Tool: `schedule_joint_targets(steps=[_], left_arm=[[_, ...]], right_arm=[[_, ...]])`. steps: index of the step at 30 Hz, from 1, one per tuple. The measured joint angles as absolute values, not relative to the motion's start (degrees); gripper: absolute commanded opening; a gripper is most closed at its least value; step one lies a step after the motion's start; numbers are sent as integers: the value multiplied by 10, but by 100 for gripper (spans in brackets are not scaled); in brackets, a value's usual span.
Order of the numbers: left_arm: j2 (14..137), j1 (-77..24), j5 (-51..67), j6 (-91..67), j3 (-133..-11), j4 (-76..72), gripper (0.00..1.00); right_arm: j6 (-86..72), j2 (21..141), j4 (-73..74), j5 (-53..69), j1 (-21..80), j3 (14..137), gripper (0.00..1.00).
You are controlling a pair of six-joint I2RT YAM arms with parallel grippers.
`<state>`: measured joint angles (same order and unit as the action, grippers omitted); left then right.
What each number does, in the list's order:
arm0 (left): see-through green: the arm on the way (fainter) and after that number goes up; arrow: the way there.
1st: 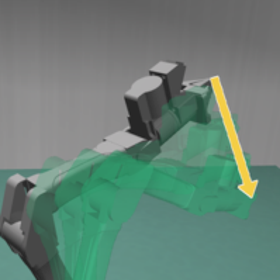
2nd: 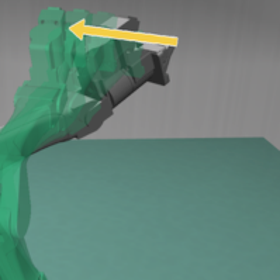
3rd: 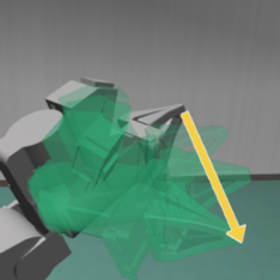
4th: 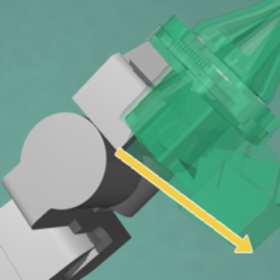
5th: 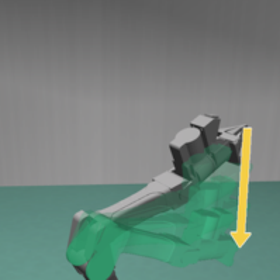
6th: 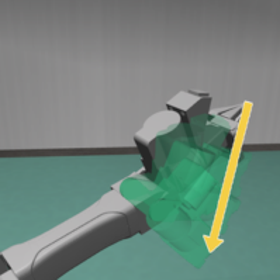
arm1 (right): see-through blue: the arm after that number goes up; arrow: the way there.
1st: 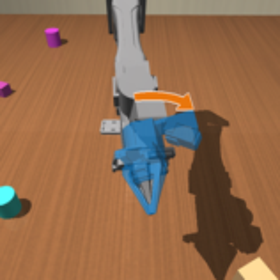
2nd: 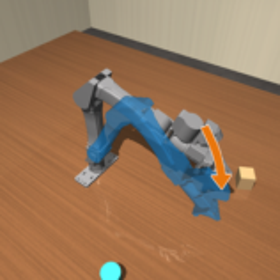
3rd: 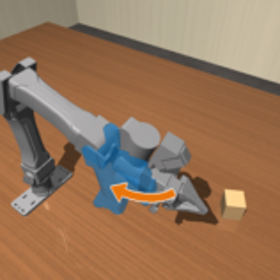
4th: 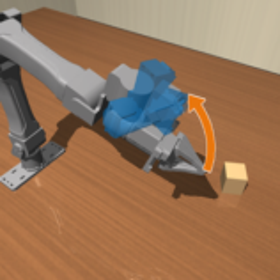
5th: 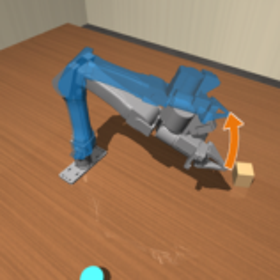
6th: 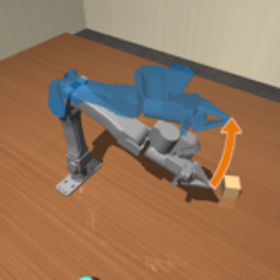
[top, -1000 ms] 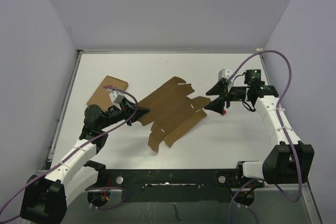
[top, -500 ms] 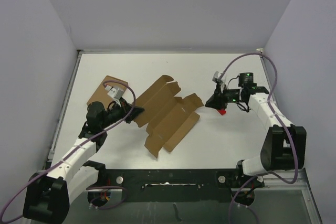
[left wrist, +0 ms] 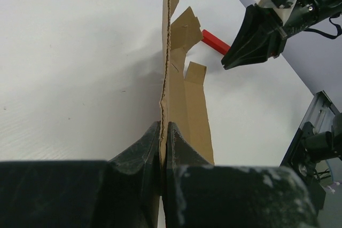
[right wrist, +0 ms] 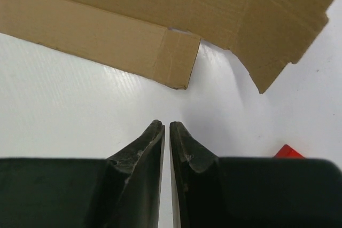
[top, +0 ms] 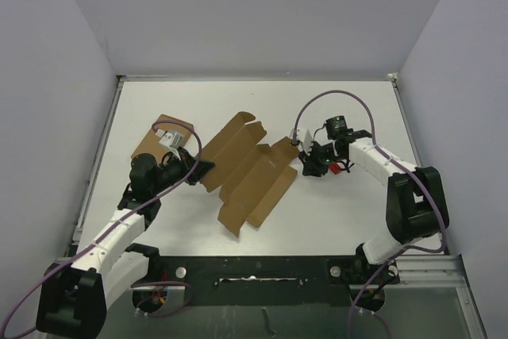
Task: Fold the paper box
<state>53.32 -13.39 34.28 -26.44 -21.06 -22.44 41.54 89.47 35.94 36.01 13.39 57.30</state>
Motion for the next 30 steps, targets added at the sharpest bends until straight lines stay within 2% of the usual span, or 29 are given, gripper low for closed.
schedule_joint_targets(steps=[16,21,30], left_arm=[[549,-134,350,-281,-210,-232,0],[552,-133,353,-284,-210,-235,0],[555,-133,354,-285,-210,-237,0]], right_arm=[[361,974,262,187,206,573,12],[349,984,261,194,207,573,9],[360,967,273,283,211,575,6]])
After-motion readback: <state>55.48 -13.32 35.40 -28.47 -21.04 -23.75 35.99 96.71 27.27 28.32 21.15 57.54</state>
